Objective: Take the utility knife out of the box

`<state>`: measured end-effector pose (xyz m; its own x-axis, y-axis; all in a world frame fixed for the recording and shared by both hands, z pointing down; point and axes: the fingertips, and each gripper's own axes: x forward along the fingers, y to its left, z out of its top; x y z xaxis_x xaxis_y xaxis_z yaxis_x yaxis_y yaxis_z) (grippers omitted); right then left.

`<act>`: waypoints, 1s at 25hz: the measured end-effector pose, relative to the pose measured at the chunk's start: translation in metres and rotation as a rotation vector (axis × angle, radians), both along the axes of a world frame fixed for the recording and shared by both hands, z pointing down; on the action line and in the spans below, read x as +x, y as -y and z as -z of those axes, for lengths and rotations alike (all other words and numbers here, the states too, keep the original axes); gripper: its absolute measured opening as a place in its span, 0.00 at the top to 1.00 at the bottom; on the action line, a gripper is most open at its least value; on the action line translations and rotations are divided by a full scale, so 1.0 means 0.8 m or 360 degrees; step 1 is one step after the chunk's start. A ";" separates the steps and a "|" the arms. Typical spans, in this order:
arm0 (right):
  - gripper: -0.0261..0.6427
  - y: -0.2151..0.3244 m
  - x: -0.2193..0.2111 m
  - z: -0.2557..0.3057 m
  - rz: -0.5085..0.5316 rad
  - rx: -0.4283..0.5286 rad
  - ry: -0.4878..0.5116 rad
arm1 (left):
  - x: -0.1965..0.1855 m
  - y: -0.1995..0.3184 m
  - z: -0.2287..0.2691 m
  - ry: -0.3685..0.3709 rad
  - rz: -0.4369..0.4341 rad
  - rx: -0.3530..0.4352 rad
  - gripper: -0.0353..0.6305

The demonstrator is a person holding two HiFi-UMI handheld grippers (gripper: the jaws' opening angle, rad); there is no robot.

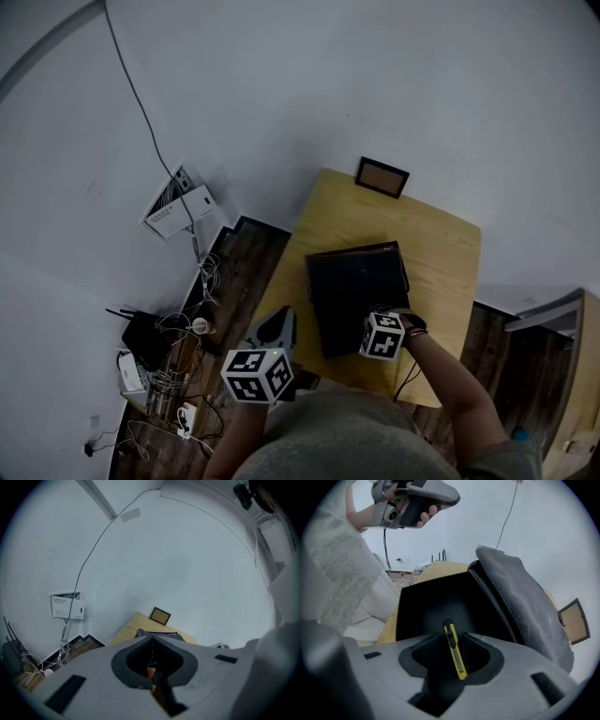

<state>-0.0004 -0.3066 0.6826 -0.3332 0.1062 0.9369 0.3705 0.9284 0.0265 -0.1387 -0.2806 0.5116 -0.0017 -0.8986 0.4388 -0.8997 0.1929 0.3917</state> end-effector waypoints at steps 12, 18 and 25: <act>0.88 0.007 -0.007 -0.008 0.0009 0.0105 -0.0001 | -0.008 -0.013 -0.004 -0.0011 0.0034 -0.0012 0.94; 0.88 0.006 -0.014 0.010 -0.0116 0.0101 0.0079 | -0.008 -0.016 0.000 -0.0006 -0.0007 0.0003 0.94; 0.88 0.000 -0.024 0.050 -0.0303 0.0135 0.0237 | 0.000 -0.025 0.006 -0.0005 -0.0120 0.0029 0.94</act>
<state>-0.0199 -0.3066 0.6427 -0.4745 -0.0486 0.8789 0.1753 0.9733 0.1485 -0.1385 -0.2607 0.5070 0.0676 -0.9040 0.4220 -0.9101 0.1174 0.3974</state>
